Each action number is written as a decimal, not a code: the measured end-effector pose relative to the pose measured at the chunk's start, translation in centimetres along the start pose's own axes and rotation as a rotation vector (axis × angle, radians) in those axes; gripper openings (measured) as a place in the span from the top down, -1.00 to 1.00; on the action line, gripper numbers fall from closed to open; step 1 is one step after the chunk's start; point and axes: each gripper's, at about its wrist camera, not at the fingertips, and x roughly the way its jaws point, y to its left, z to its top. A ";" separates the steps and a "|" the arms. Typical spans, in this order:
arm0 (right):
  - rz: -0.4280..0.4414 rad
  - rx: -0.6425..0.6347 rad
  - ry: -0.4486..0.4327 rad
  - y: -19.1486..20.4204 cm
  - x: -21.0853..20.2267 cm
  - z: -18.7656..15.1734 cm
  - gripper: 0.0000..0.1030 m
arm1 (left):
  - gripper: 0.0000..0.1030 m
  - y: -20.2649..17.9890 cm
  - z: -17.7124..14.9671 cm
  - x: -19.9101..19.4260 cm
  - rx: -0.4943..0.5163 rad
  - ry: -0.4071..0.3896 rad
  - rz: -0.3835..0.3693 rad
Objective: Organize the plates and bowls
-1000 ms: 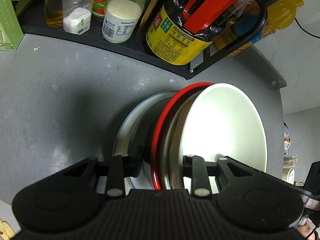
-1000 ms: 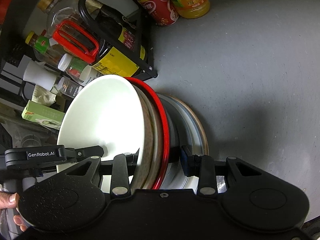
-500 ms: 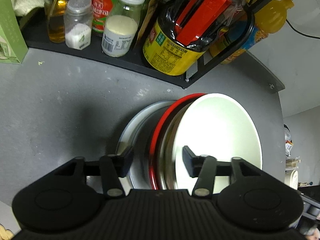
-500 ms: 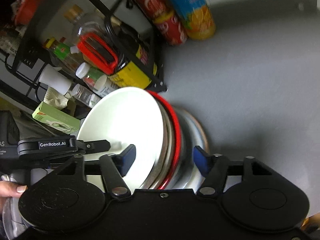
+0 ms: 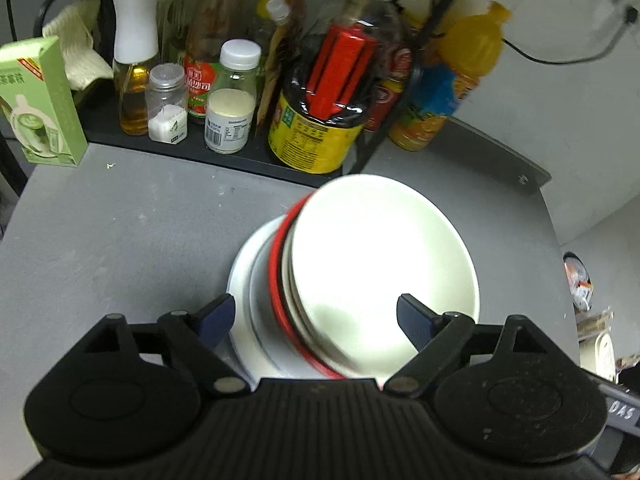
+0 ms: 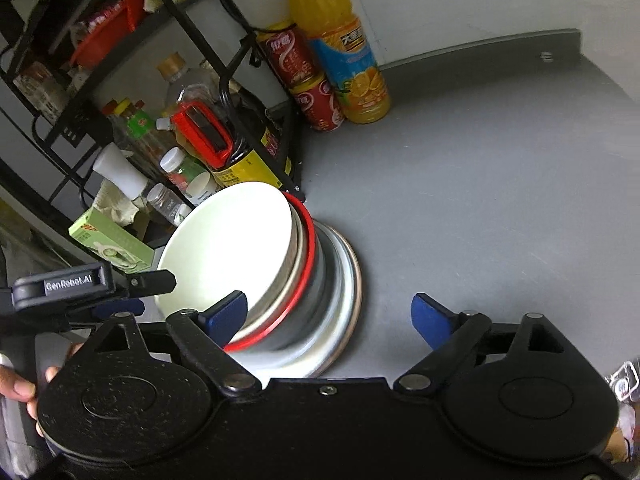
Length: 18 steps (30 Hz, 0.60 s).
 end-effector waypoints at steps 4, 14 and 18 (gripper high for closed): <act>-0.012 0.003 -0.052 0.2 -3.6 -1.9 -0.97 | -0.80 -0.8 -2.2 -2.1 0.023 -0.018 0.010; -0.089 -0.022 -0.132 0.9 -9.7 -5.6 -1.00 | -0.92 -2.6 -6.9 -7.3 0.078 -0.049 -0.031; -0.111 -0.017 -0.158 0.9 -11.4 -7.2 -1.00 | -0.98 -3.2 -8.7 -8.9 0.107 -0.061 -0.043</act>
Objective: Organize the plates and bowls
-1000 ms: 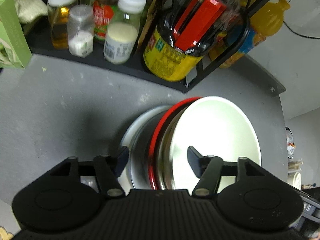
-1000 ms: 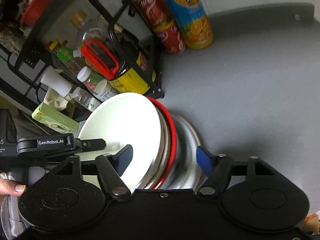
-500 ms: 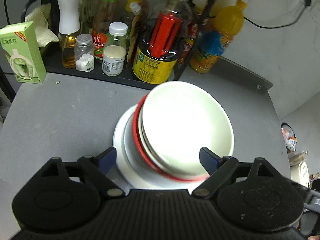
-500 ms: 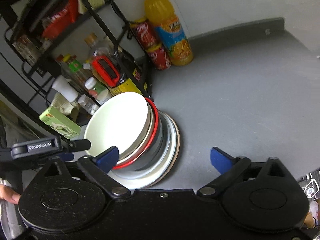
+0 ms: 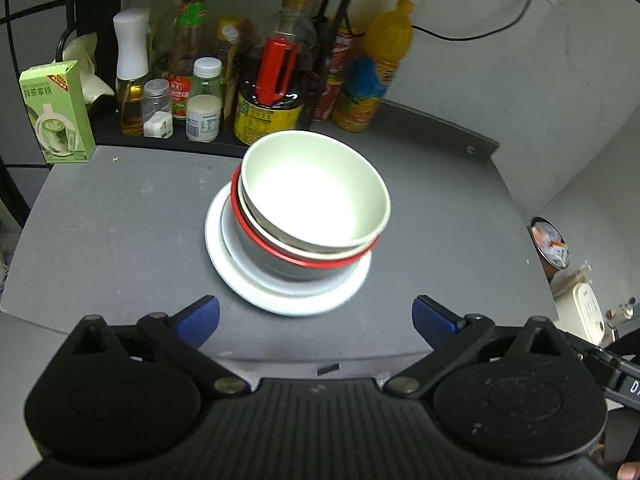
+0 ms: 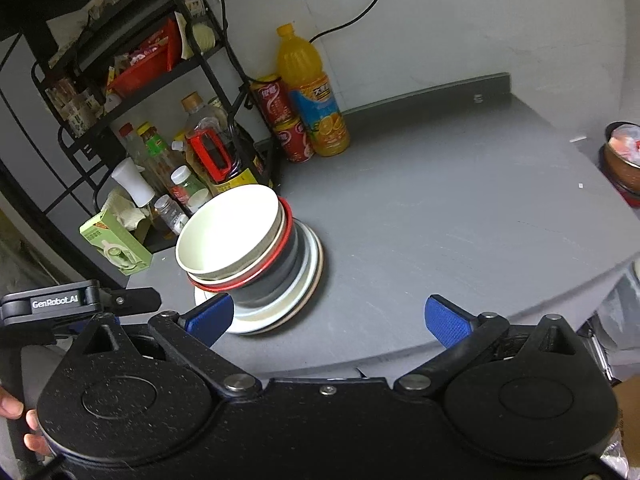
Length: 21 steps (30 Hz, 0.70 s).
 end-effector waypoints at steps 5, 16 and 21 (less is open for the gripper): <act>-0.024 -0.001 -0.028 -0.2 -2.4 -1.3 -1.00 | -0.98 -0.7 -1.7 -2.1 0.029 -0.023 -0.022; -0.117 -0.014 -0.086 -0.2 -6.6 -3.7 -1.00 | -0.98 -2.3 -4.4 -4.9 0.101 -0.048 -0.037; -0.140 -0.025 -0.112 0.0 -7.8 -4.5 -1.00 | -0.98 -3.1 -5.5 -5.6 0.118 -0.044 -0.049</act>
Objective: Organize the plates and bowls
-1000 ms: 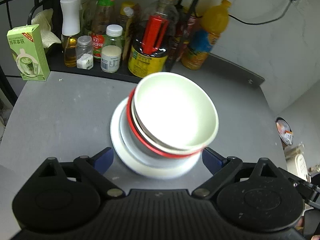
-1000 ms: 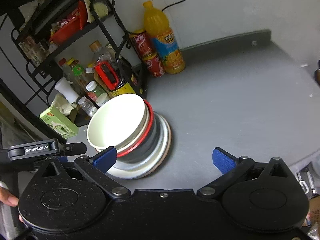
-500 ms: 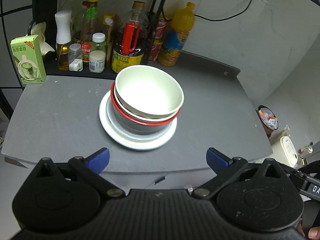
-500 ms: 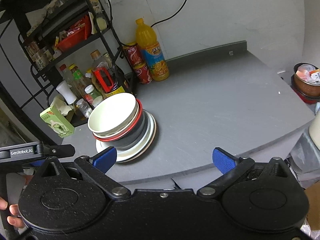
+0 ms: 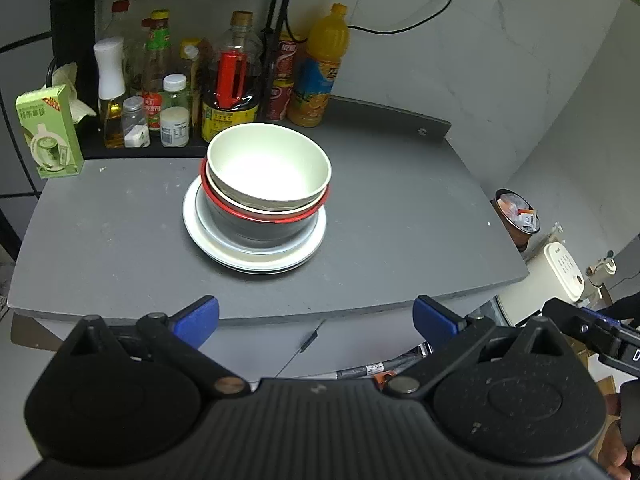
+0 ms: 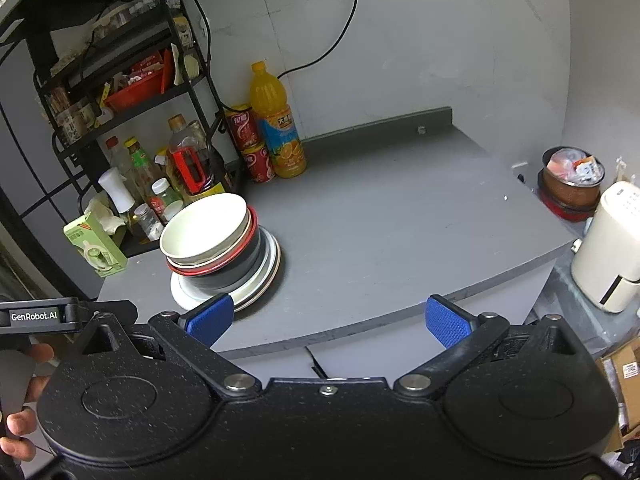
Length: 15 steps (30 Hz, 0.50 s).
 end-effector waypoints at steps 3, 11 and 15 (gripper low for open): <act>0.003 0.006 -0.011 -0.1 -0.7 -0.3 -1.00 | -0.98 -0.4 -0.5 -0.6 0.007 -0.005 -0.012; -0.003 -0.016 -0.020 0.3 -1.2 -1.2 -1.00 | -0.98 -1.0 -1.9 -1.4 0.061 -0.002 -0.019; 0.004 -0.027 -0.023 0.6 -1.6 -1.6 -1.00 | -0.98 -1.0 -2.5 -2.0 0.088 -0.019 -0.015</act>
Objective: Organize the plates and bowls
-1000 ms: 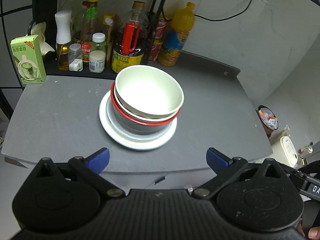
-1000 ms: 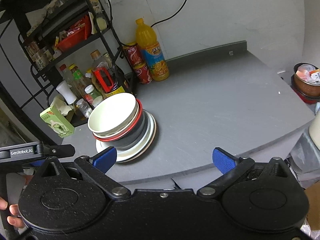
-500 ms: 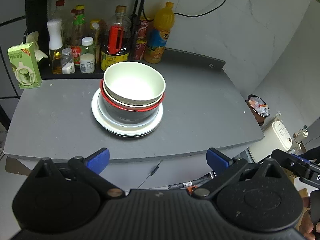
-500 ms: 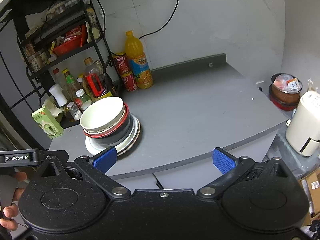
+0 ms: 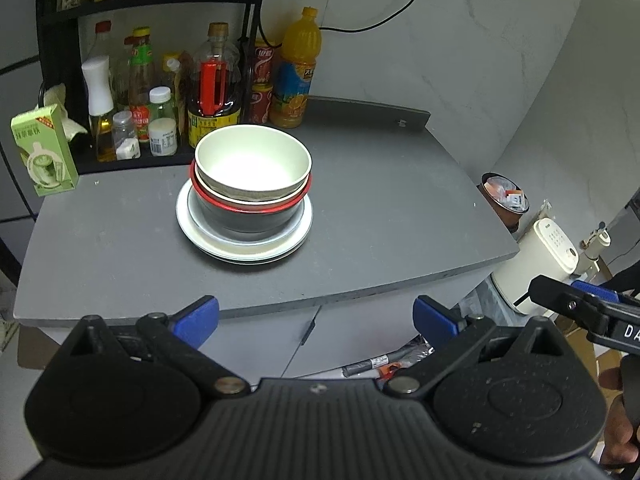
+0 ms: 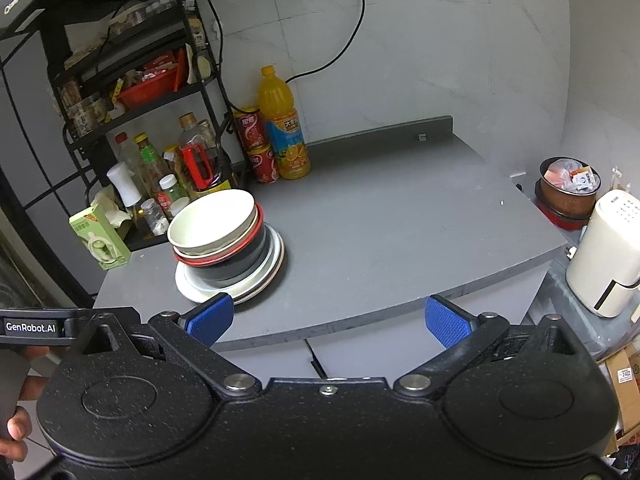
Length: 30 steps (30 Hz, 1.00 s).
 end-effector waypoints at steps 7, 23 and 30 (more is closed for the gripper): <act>-0.003 -0.014 0.000 0.1 0.1 -0.7 -1.00 | -0.98 0.9 -0.6 -0.3 -0.031 0.007 -0.012; 0.015 -0.010 0.025 0.2 0.4 -1.4 -1.00 | -0.98 2.3 -1.4 -0.4 -0.026 0.004 0.017; 0.019 -0.015 0.024 0.1 0.4 -1.3 -1.00 | -0.98 2.4 -1.4 -0.3 -0.030 0.005 0.012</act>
